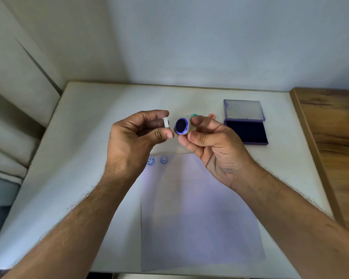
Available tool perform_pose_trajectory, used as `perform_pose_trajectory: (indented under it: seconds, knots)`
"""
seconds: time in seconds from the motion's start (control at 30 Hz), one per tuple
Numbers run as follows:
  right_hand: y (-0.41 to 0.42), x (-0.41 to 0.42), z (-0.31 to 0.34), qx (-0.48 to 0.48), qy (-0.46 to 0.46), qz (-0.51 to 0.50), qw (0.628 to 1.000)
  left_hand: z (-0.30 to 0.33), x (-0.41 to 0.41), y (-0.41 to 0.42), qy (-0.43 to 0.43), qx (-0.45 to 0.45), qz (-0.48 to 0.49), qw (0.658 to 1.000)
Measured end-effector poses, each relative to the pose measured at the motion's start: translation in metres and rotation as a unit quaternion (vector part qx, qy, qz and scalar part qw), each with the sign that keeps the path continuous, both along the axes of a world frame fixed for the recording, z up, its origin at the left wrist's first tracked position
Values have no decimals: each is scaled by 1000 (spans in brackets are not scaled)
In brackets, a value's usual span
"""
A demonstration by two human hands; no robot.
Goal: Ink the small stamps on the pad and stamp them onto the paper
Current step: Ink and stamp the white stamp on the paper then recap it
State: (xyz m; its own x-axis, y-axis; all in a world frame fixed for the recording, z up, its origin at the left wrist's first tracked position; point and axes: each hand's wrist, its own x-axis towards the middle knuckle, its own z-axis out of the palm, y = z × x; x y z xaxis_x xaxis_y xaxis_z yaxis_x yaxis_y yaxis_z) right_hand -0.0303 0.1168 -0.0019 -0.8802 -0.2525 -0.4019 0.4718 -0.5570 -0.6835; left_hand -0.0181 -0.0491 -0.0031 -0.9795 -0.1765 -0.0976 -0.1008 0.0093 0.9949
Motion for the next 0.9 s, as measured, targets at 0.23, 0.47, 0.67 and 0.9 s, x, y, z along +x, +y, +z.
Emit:
perform_pose_trajectory:
  seconds: [0.23,0.47,0.67,0.9]
  knots:
    - [7,5,5,37,-25,-37,998,2,3,10,0,-7,-13,1000]
    - [19,6,13,120,-20,-64,991,2,9,24,-18,-33,-23,999]
    - [42,-1,13,252,17,-111,961,1,12,41,-21,-59,-43,997]
    - [72,-5,6,664,178,-106,718,-4,15,49,-36,-104,-55,992]
